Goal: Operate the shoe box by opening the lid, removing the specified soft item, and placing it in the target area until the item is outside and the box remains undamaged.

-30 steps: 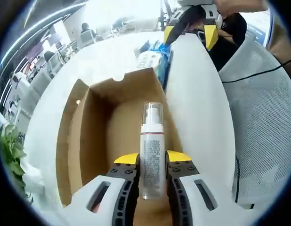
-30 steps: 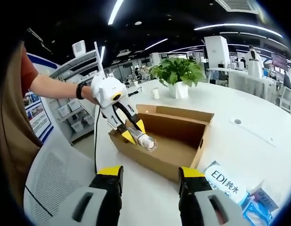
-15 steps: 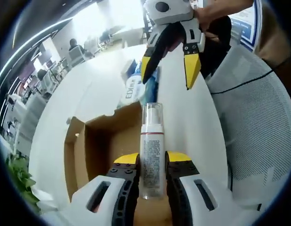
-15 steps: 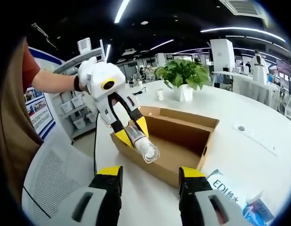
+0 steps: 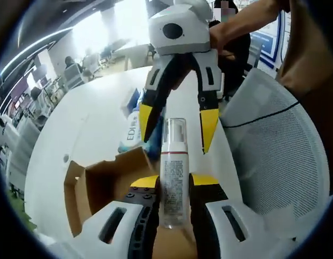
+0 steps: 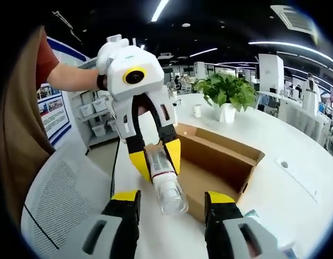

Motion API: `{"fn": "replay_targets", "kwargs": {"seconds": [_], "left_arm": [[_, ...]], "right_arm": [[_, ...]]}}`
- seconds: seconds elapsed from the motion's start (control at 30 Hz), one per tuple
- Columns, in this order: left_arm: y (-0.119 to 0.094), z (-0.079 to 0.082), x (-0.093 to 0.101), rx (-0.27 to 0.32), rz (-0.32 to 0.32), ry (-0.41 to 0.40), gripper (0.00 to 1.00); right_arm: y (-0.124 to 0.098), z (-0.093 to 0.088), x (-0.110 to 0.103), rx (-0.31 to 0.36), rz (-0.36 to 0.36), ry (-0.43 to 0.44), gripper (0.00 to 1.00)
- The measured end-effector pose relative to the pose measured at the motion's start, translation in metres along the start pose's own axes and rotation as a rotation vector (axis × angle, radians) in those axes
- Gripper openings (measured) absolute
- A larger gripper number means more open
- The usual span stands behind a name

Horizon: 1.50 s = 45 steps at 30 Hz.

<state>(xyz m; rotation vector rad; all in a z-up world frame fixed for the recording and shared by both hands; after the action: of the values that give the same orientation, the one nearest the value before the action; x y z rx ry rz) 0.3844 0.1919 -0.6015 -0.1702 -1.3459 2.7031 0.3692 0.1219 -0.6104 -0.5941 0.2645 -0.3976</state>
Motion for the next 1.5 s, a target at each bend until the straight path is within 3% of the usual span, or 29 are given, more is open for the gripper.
{"fn": "replay_targets", "kwargs": {"seconds": [0.33,0.67,1.0,1.5], "left_arm": [[-0.01,0.01,0.005,0.055,-0.053,-0.033,0.2],[-0.008,0.008,0.013,0.079,-0.133,-0.063,0.2],[-0.009,0.011,0.015,0.11,-0.168,-0.081,0.2],[-0.003,0.009,0.023,0.084,-0.215,-0.055,0.19]], "right_arm": [[0.001,0.009,-0.013,0.037,0.07,-0.006,0.21],[0.0,0.01,-0.023,0.044,0.093,-0.027,0.19],[-0.006,0.012,-0.025,0.058,0.097,-0.017,0.19],[-0.006,0.017,-0.03,0.037,0.121,-0.044,0.18]]}}
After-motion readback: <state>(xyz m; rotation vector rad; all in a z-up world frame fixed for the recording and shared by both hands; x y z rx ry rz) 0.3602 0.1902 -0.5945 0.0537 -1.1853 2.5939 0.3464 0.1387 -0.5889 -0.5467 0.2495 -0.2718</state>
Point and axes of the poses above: the point that each gripper's makers call its tool centre point, and the gripper's own axes: y roughly forward along the fingers, x roughly to its right, z roughly out of its top, the point moved 4 cm from there along -y, roughly backward along the fingers, and after that the axes turned 6 degrees about -x, right-handed, at the moved point
